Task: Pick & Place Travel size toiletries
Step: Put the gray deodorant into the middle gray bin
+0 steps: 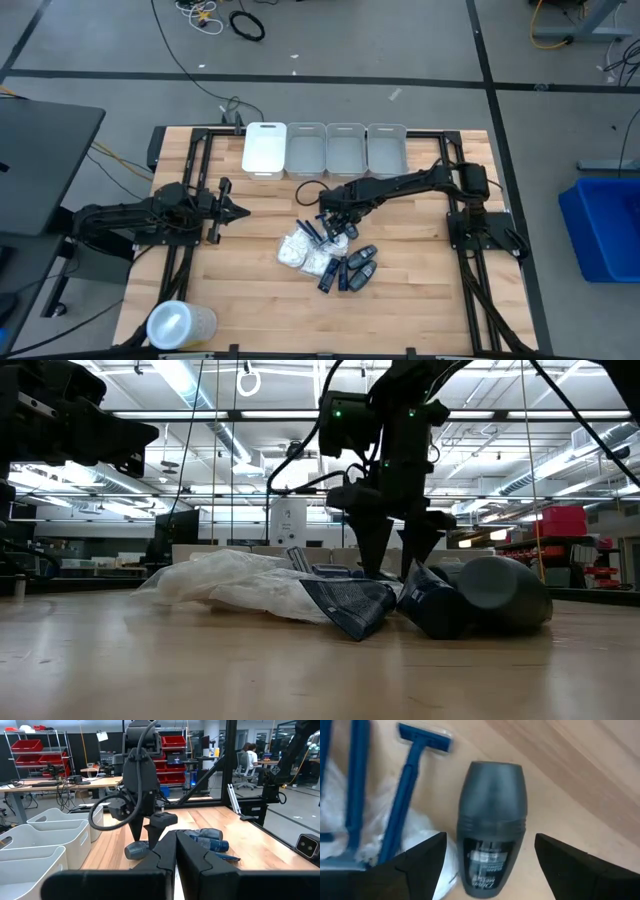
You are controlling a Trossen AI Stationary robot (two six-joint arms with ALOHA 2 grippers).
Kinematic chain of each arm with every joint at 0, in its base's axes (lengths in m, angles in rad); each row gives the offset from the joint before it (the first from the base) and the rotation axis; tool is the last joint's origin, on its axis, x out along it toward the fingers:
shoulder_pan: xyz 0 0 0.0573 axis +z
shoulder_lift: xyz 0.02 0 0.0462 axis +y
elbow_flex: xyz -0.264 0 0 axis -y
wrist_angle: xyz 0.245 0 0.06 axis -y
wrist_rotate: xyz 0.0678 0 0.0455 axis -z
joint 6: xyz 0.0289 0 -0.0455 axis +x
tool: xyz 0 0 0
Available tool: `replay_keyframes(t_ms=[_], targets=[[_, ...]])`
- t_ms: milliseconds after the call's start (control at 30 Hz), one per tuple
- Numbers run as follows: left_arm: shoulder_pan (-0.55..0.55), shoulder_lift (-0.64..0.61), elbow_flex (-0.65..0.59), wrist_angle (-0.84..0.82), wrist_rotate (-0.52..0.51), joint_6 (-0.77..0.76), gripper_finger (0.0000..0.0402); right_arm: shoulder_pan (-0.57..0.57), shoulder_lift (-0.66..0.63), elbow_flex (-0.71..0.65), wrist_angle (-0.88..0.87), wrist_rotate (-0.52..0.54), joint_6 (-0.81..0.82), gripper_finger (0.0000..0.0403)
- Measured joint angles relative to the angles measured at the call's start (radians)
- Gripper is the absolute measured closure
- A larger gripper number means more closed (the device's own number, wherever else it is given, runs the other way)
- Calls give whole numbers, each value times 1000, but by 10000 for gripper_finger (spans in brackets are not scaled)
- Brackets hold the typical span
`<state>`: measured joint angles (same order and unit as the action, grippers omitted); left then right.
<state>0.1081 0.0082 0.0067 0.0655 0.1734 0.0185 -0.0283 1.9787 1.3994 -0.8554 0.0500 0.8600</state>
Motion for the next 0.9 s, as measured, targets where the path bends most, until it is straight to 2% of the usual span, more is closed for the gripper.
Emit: replay_keyframes(t_ms=[433,667,900], targets=[[0,0,0,0,0,0,386,1,57,0,13,10,0,98],[0,0,0,0,0,0,385,1,70,0,22,9,0,127],[0,0,0,0,0,0,386,0,70,0,27,10,-1,177]])
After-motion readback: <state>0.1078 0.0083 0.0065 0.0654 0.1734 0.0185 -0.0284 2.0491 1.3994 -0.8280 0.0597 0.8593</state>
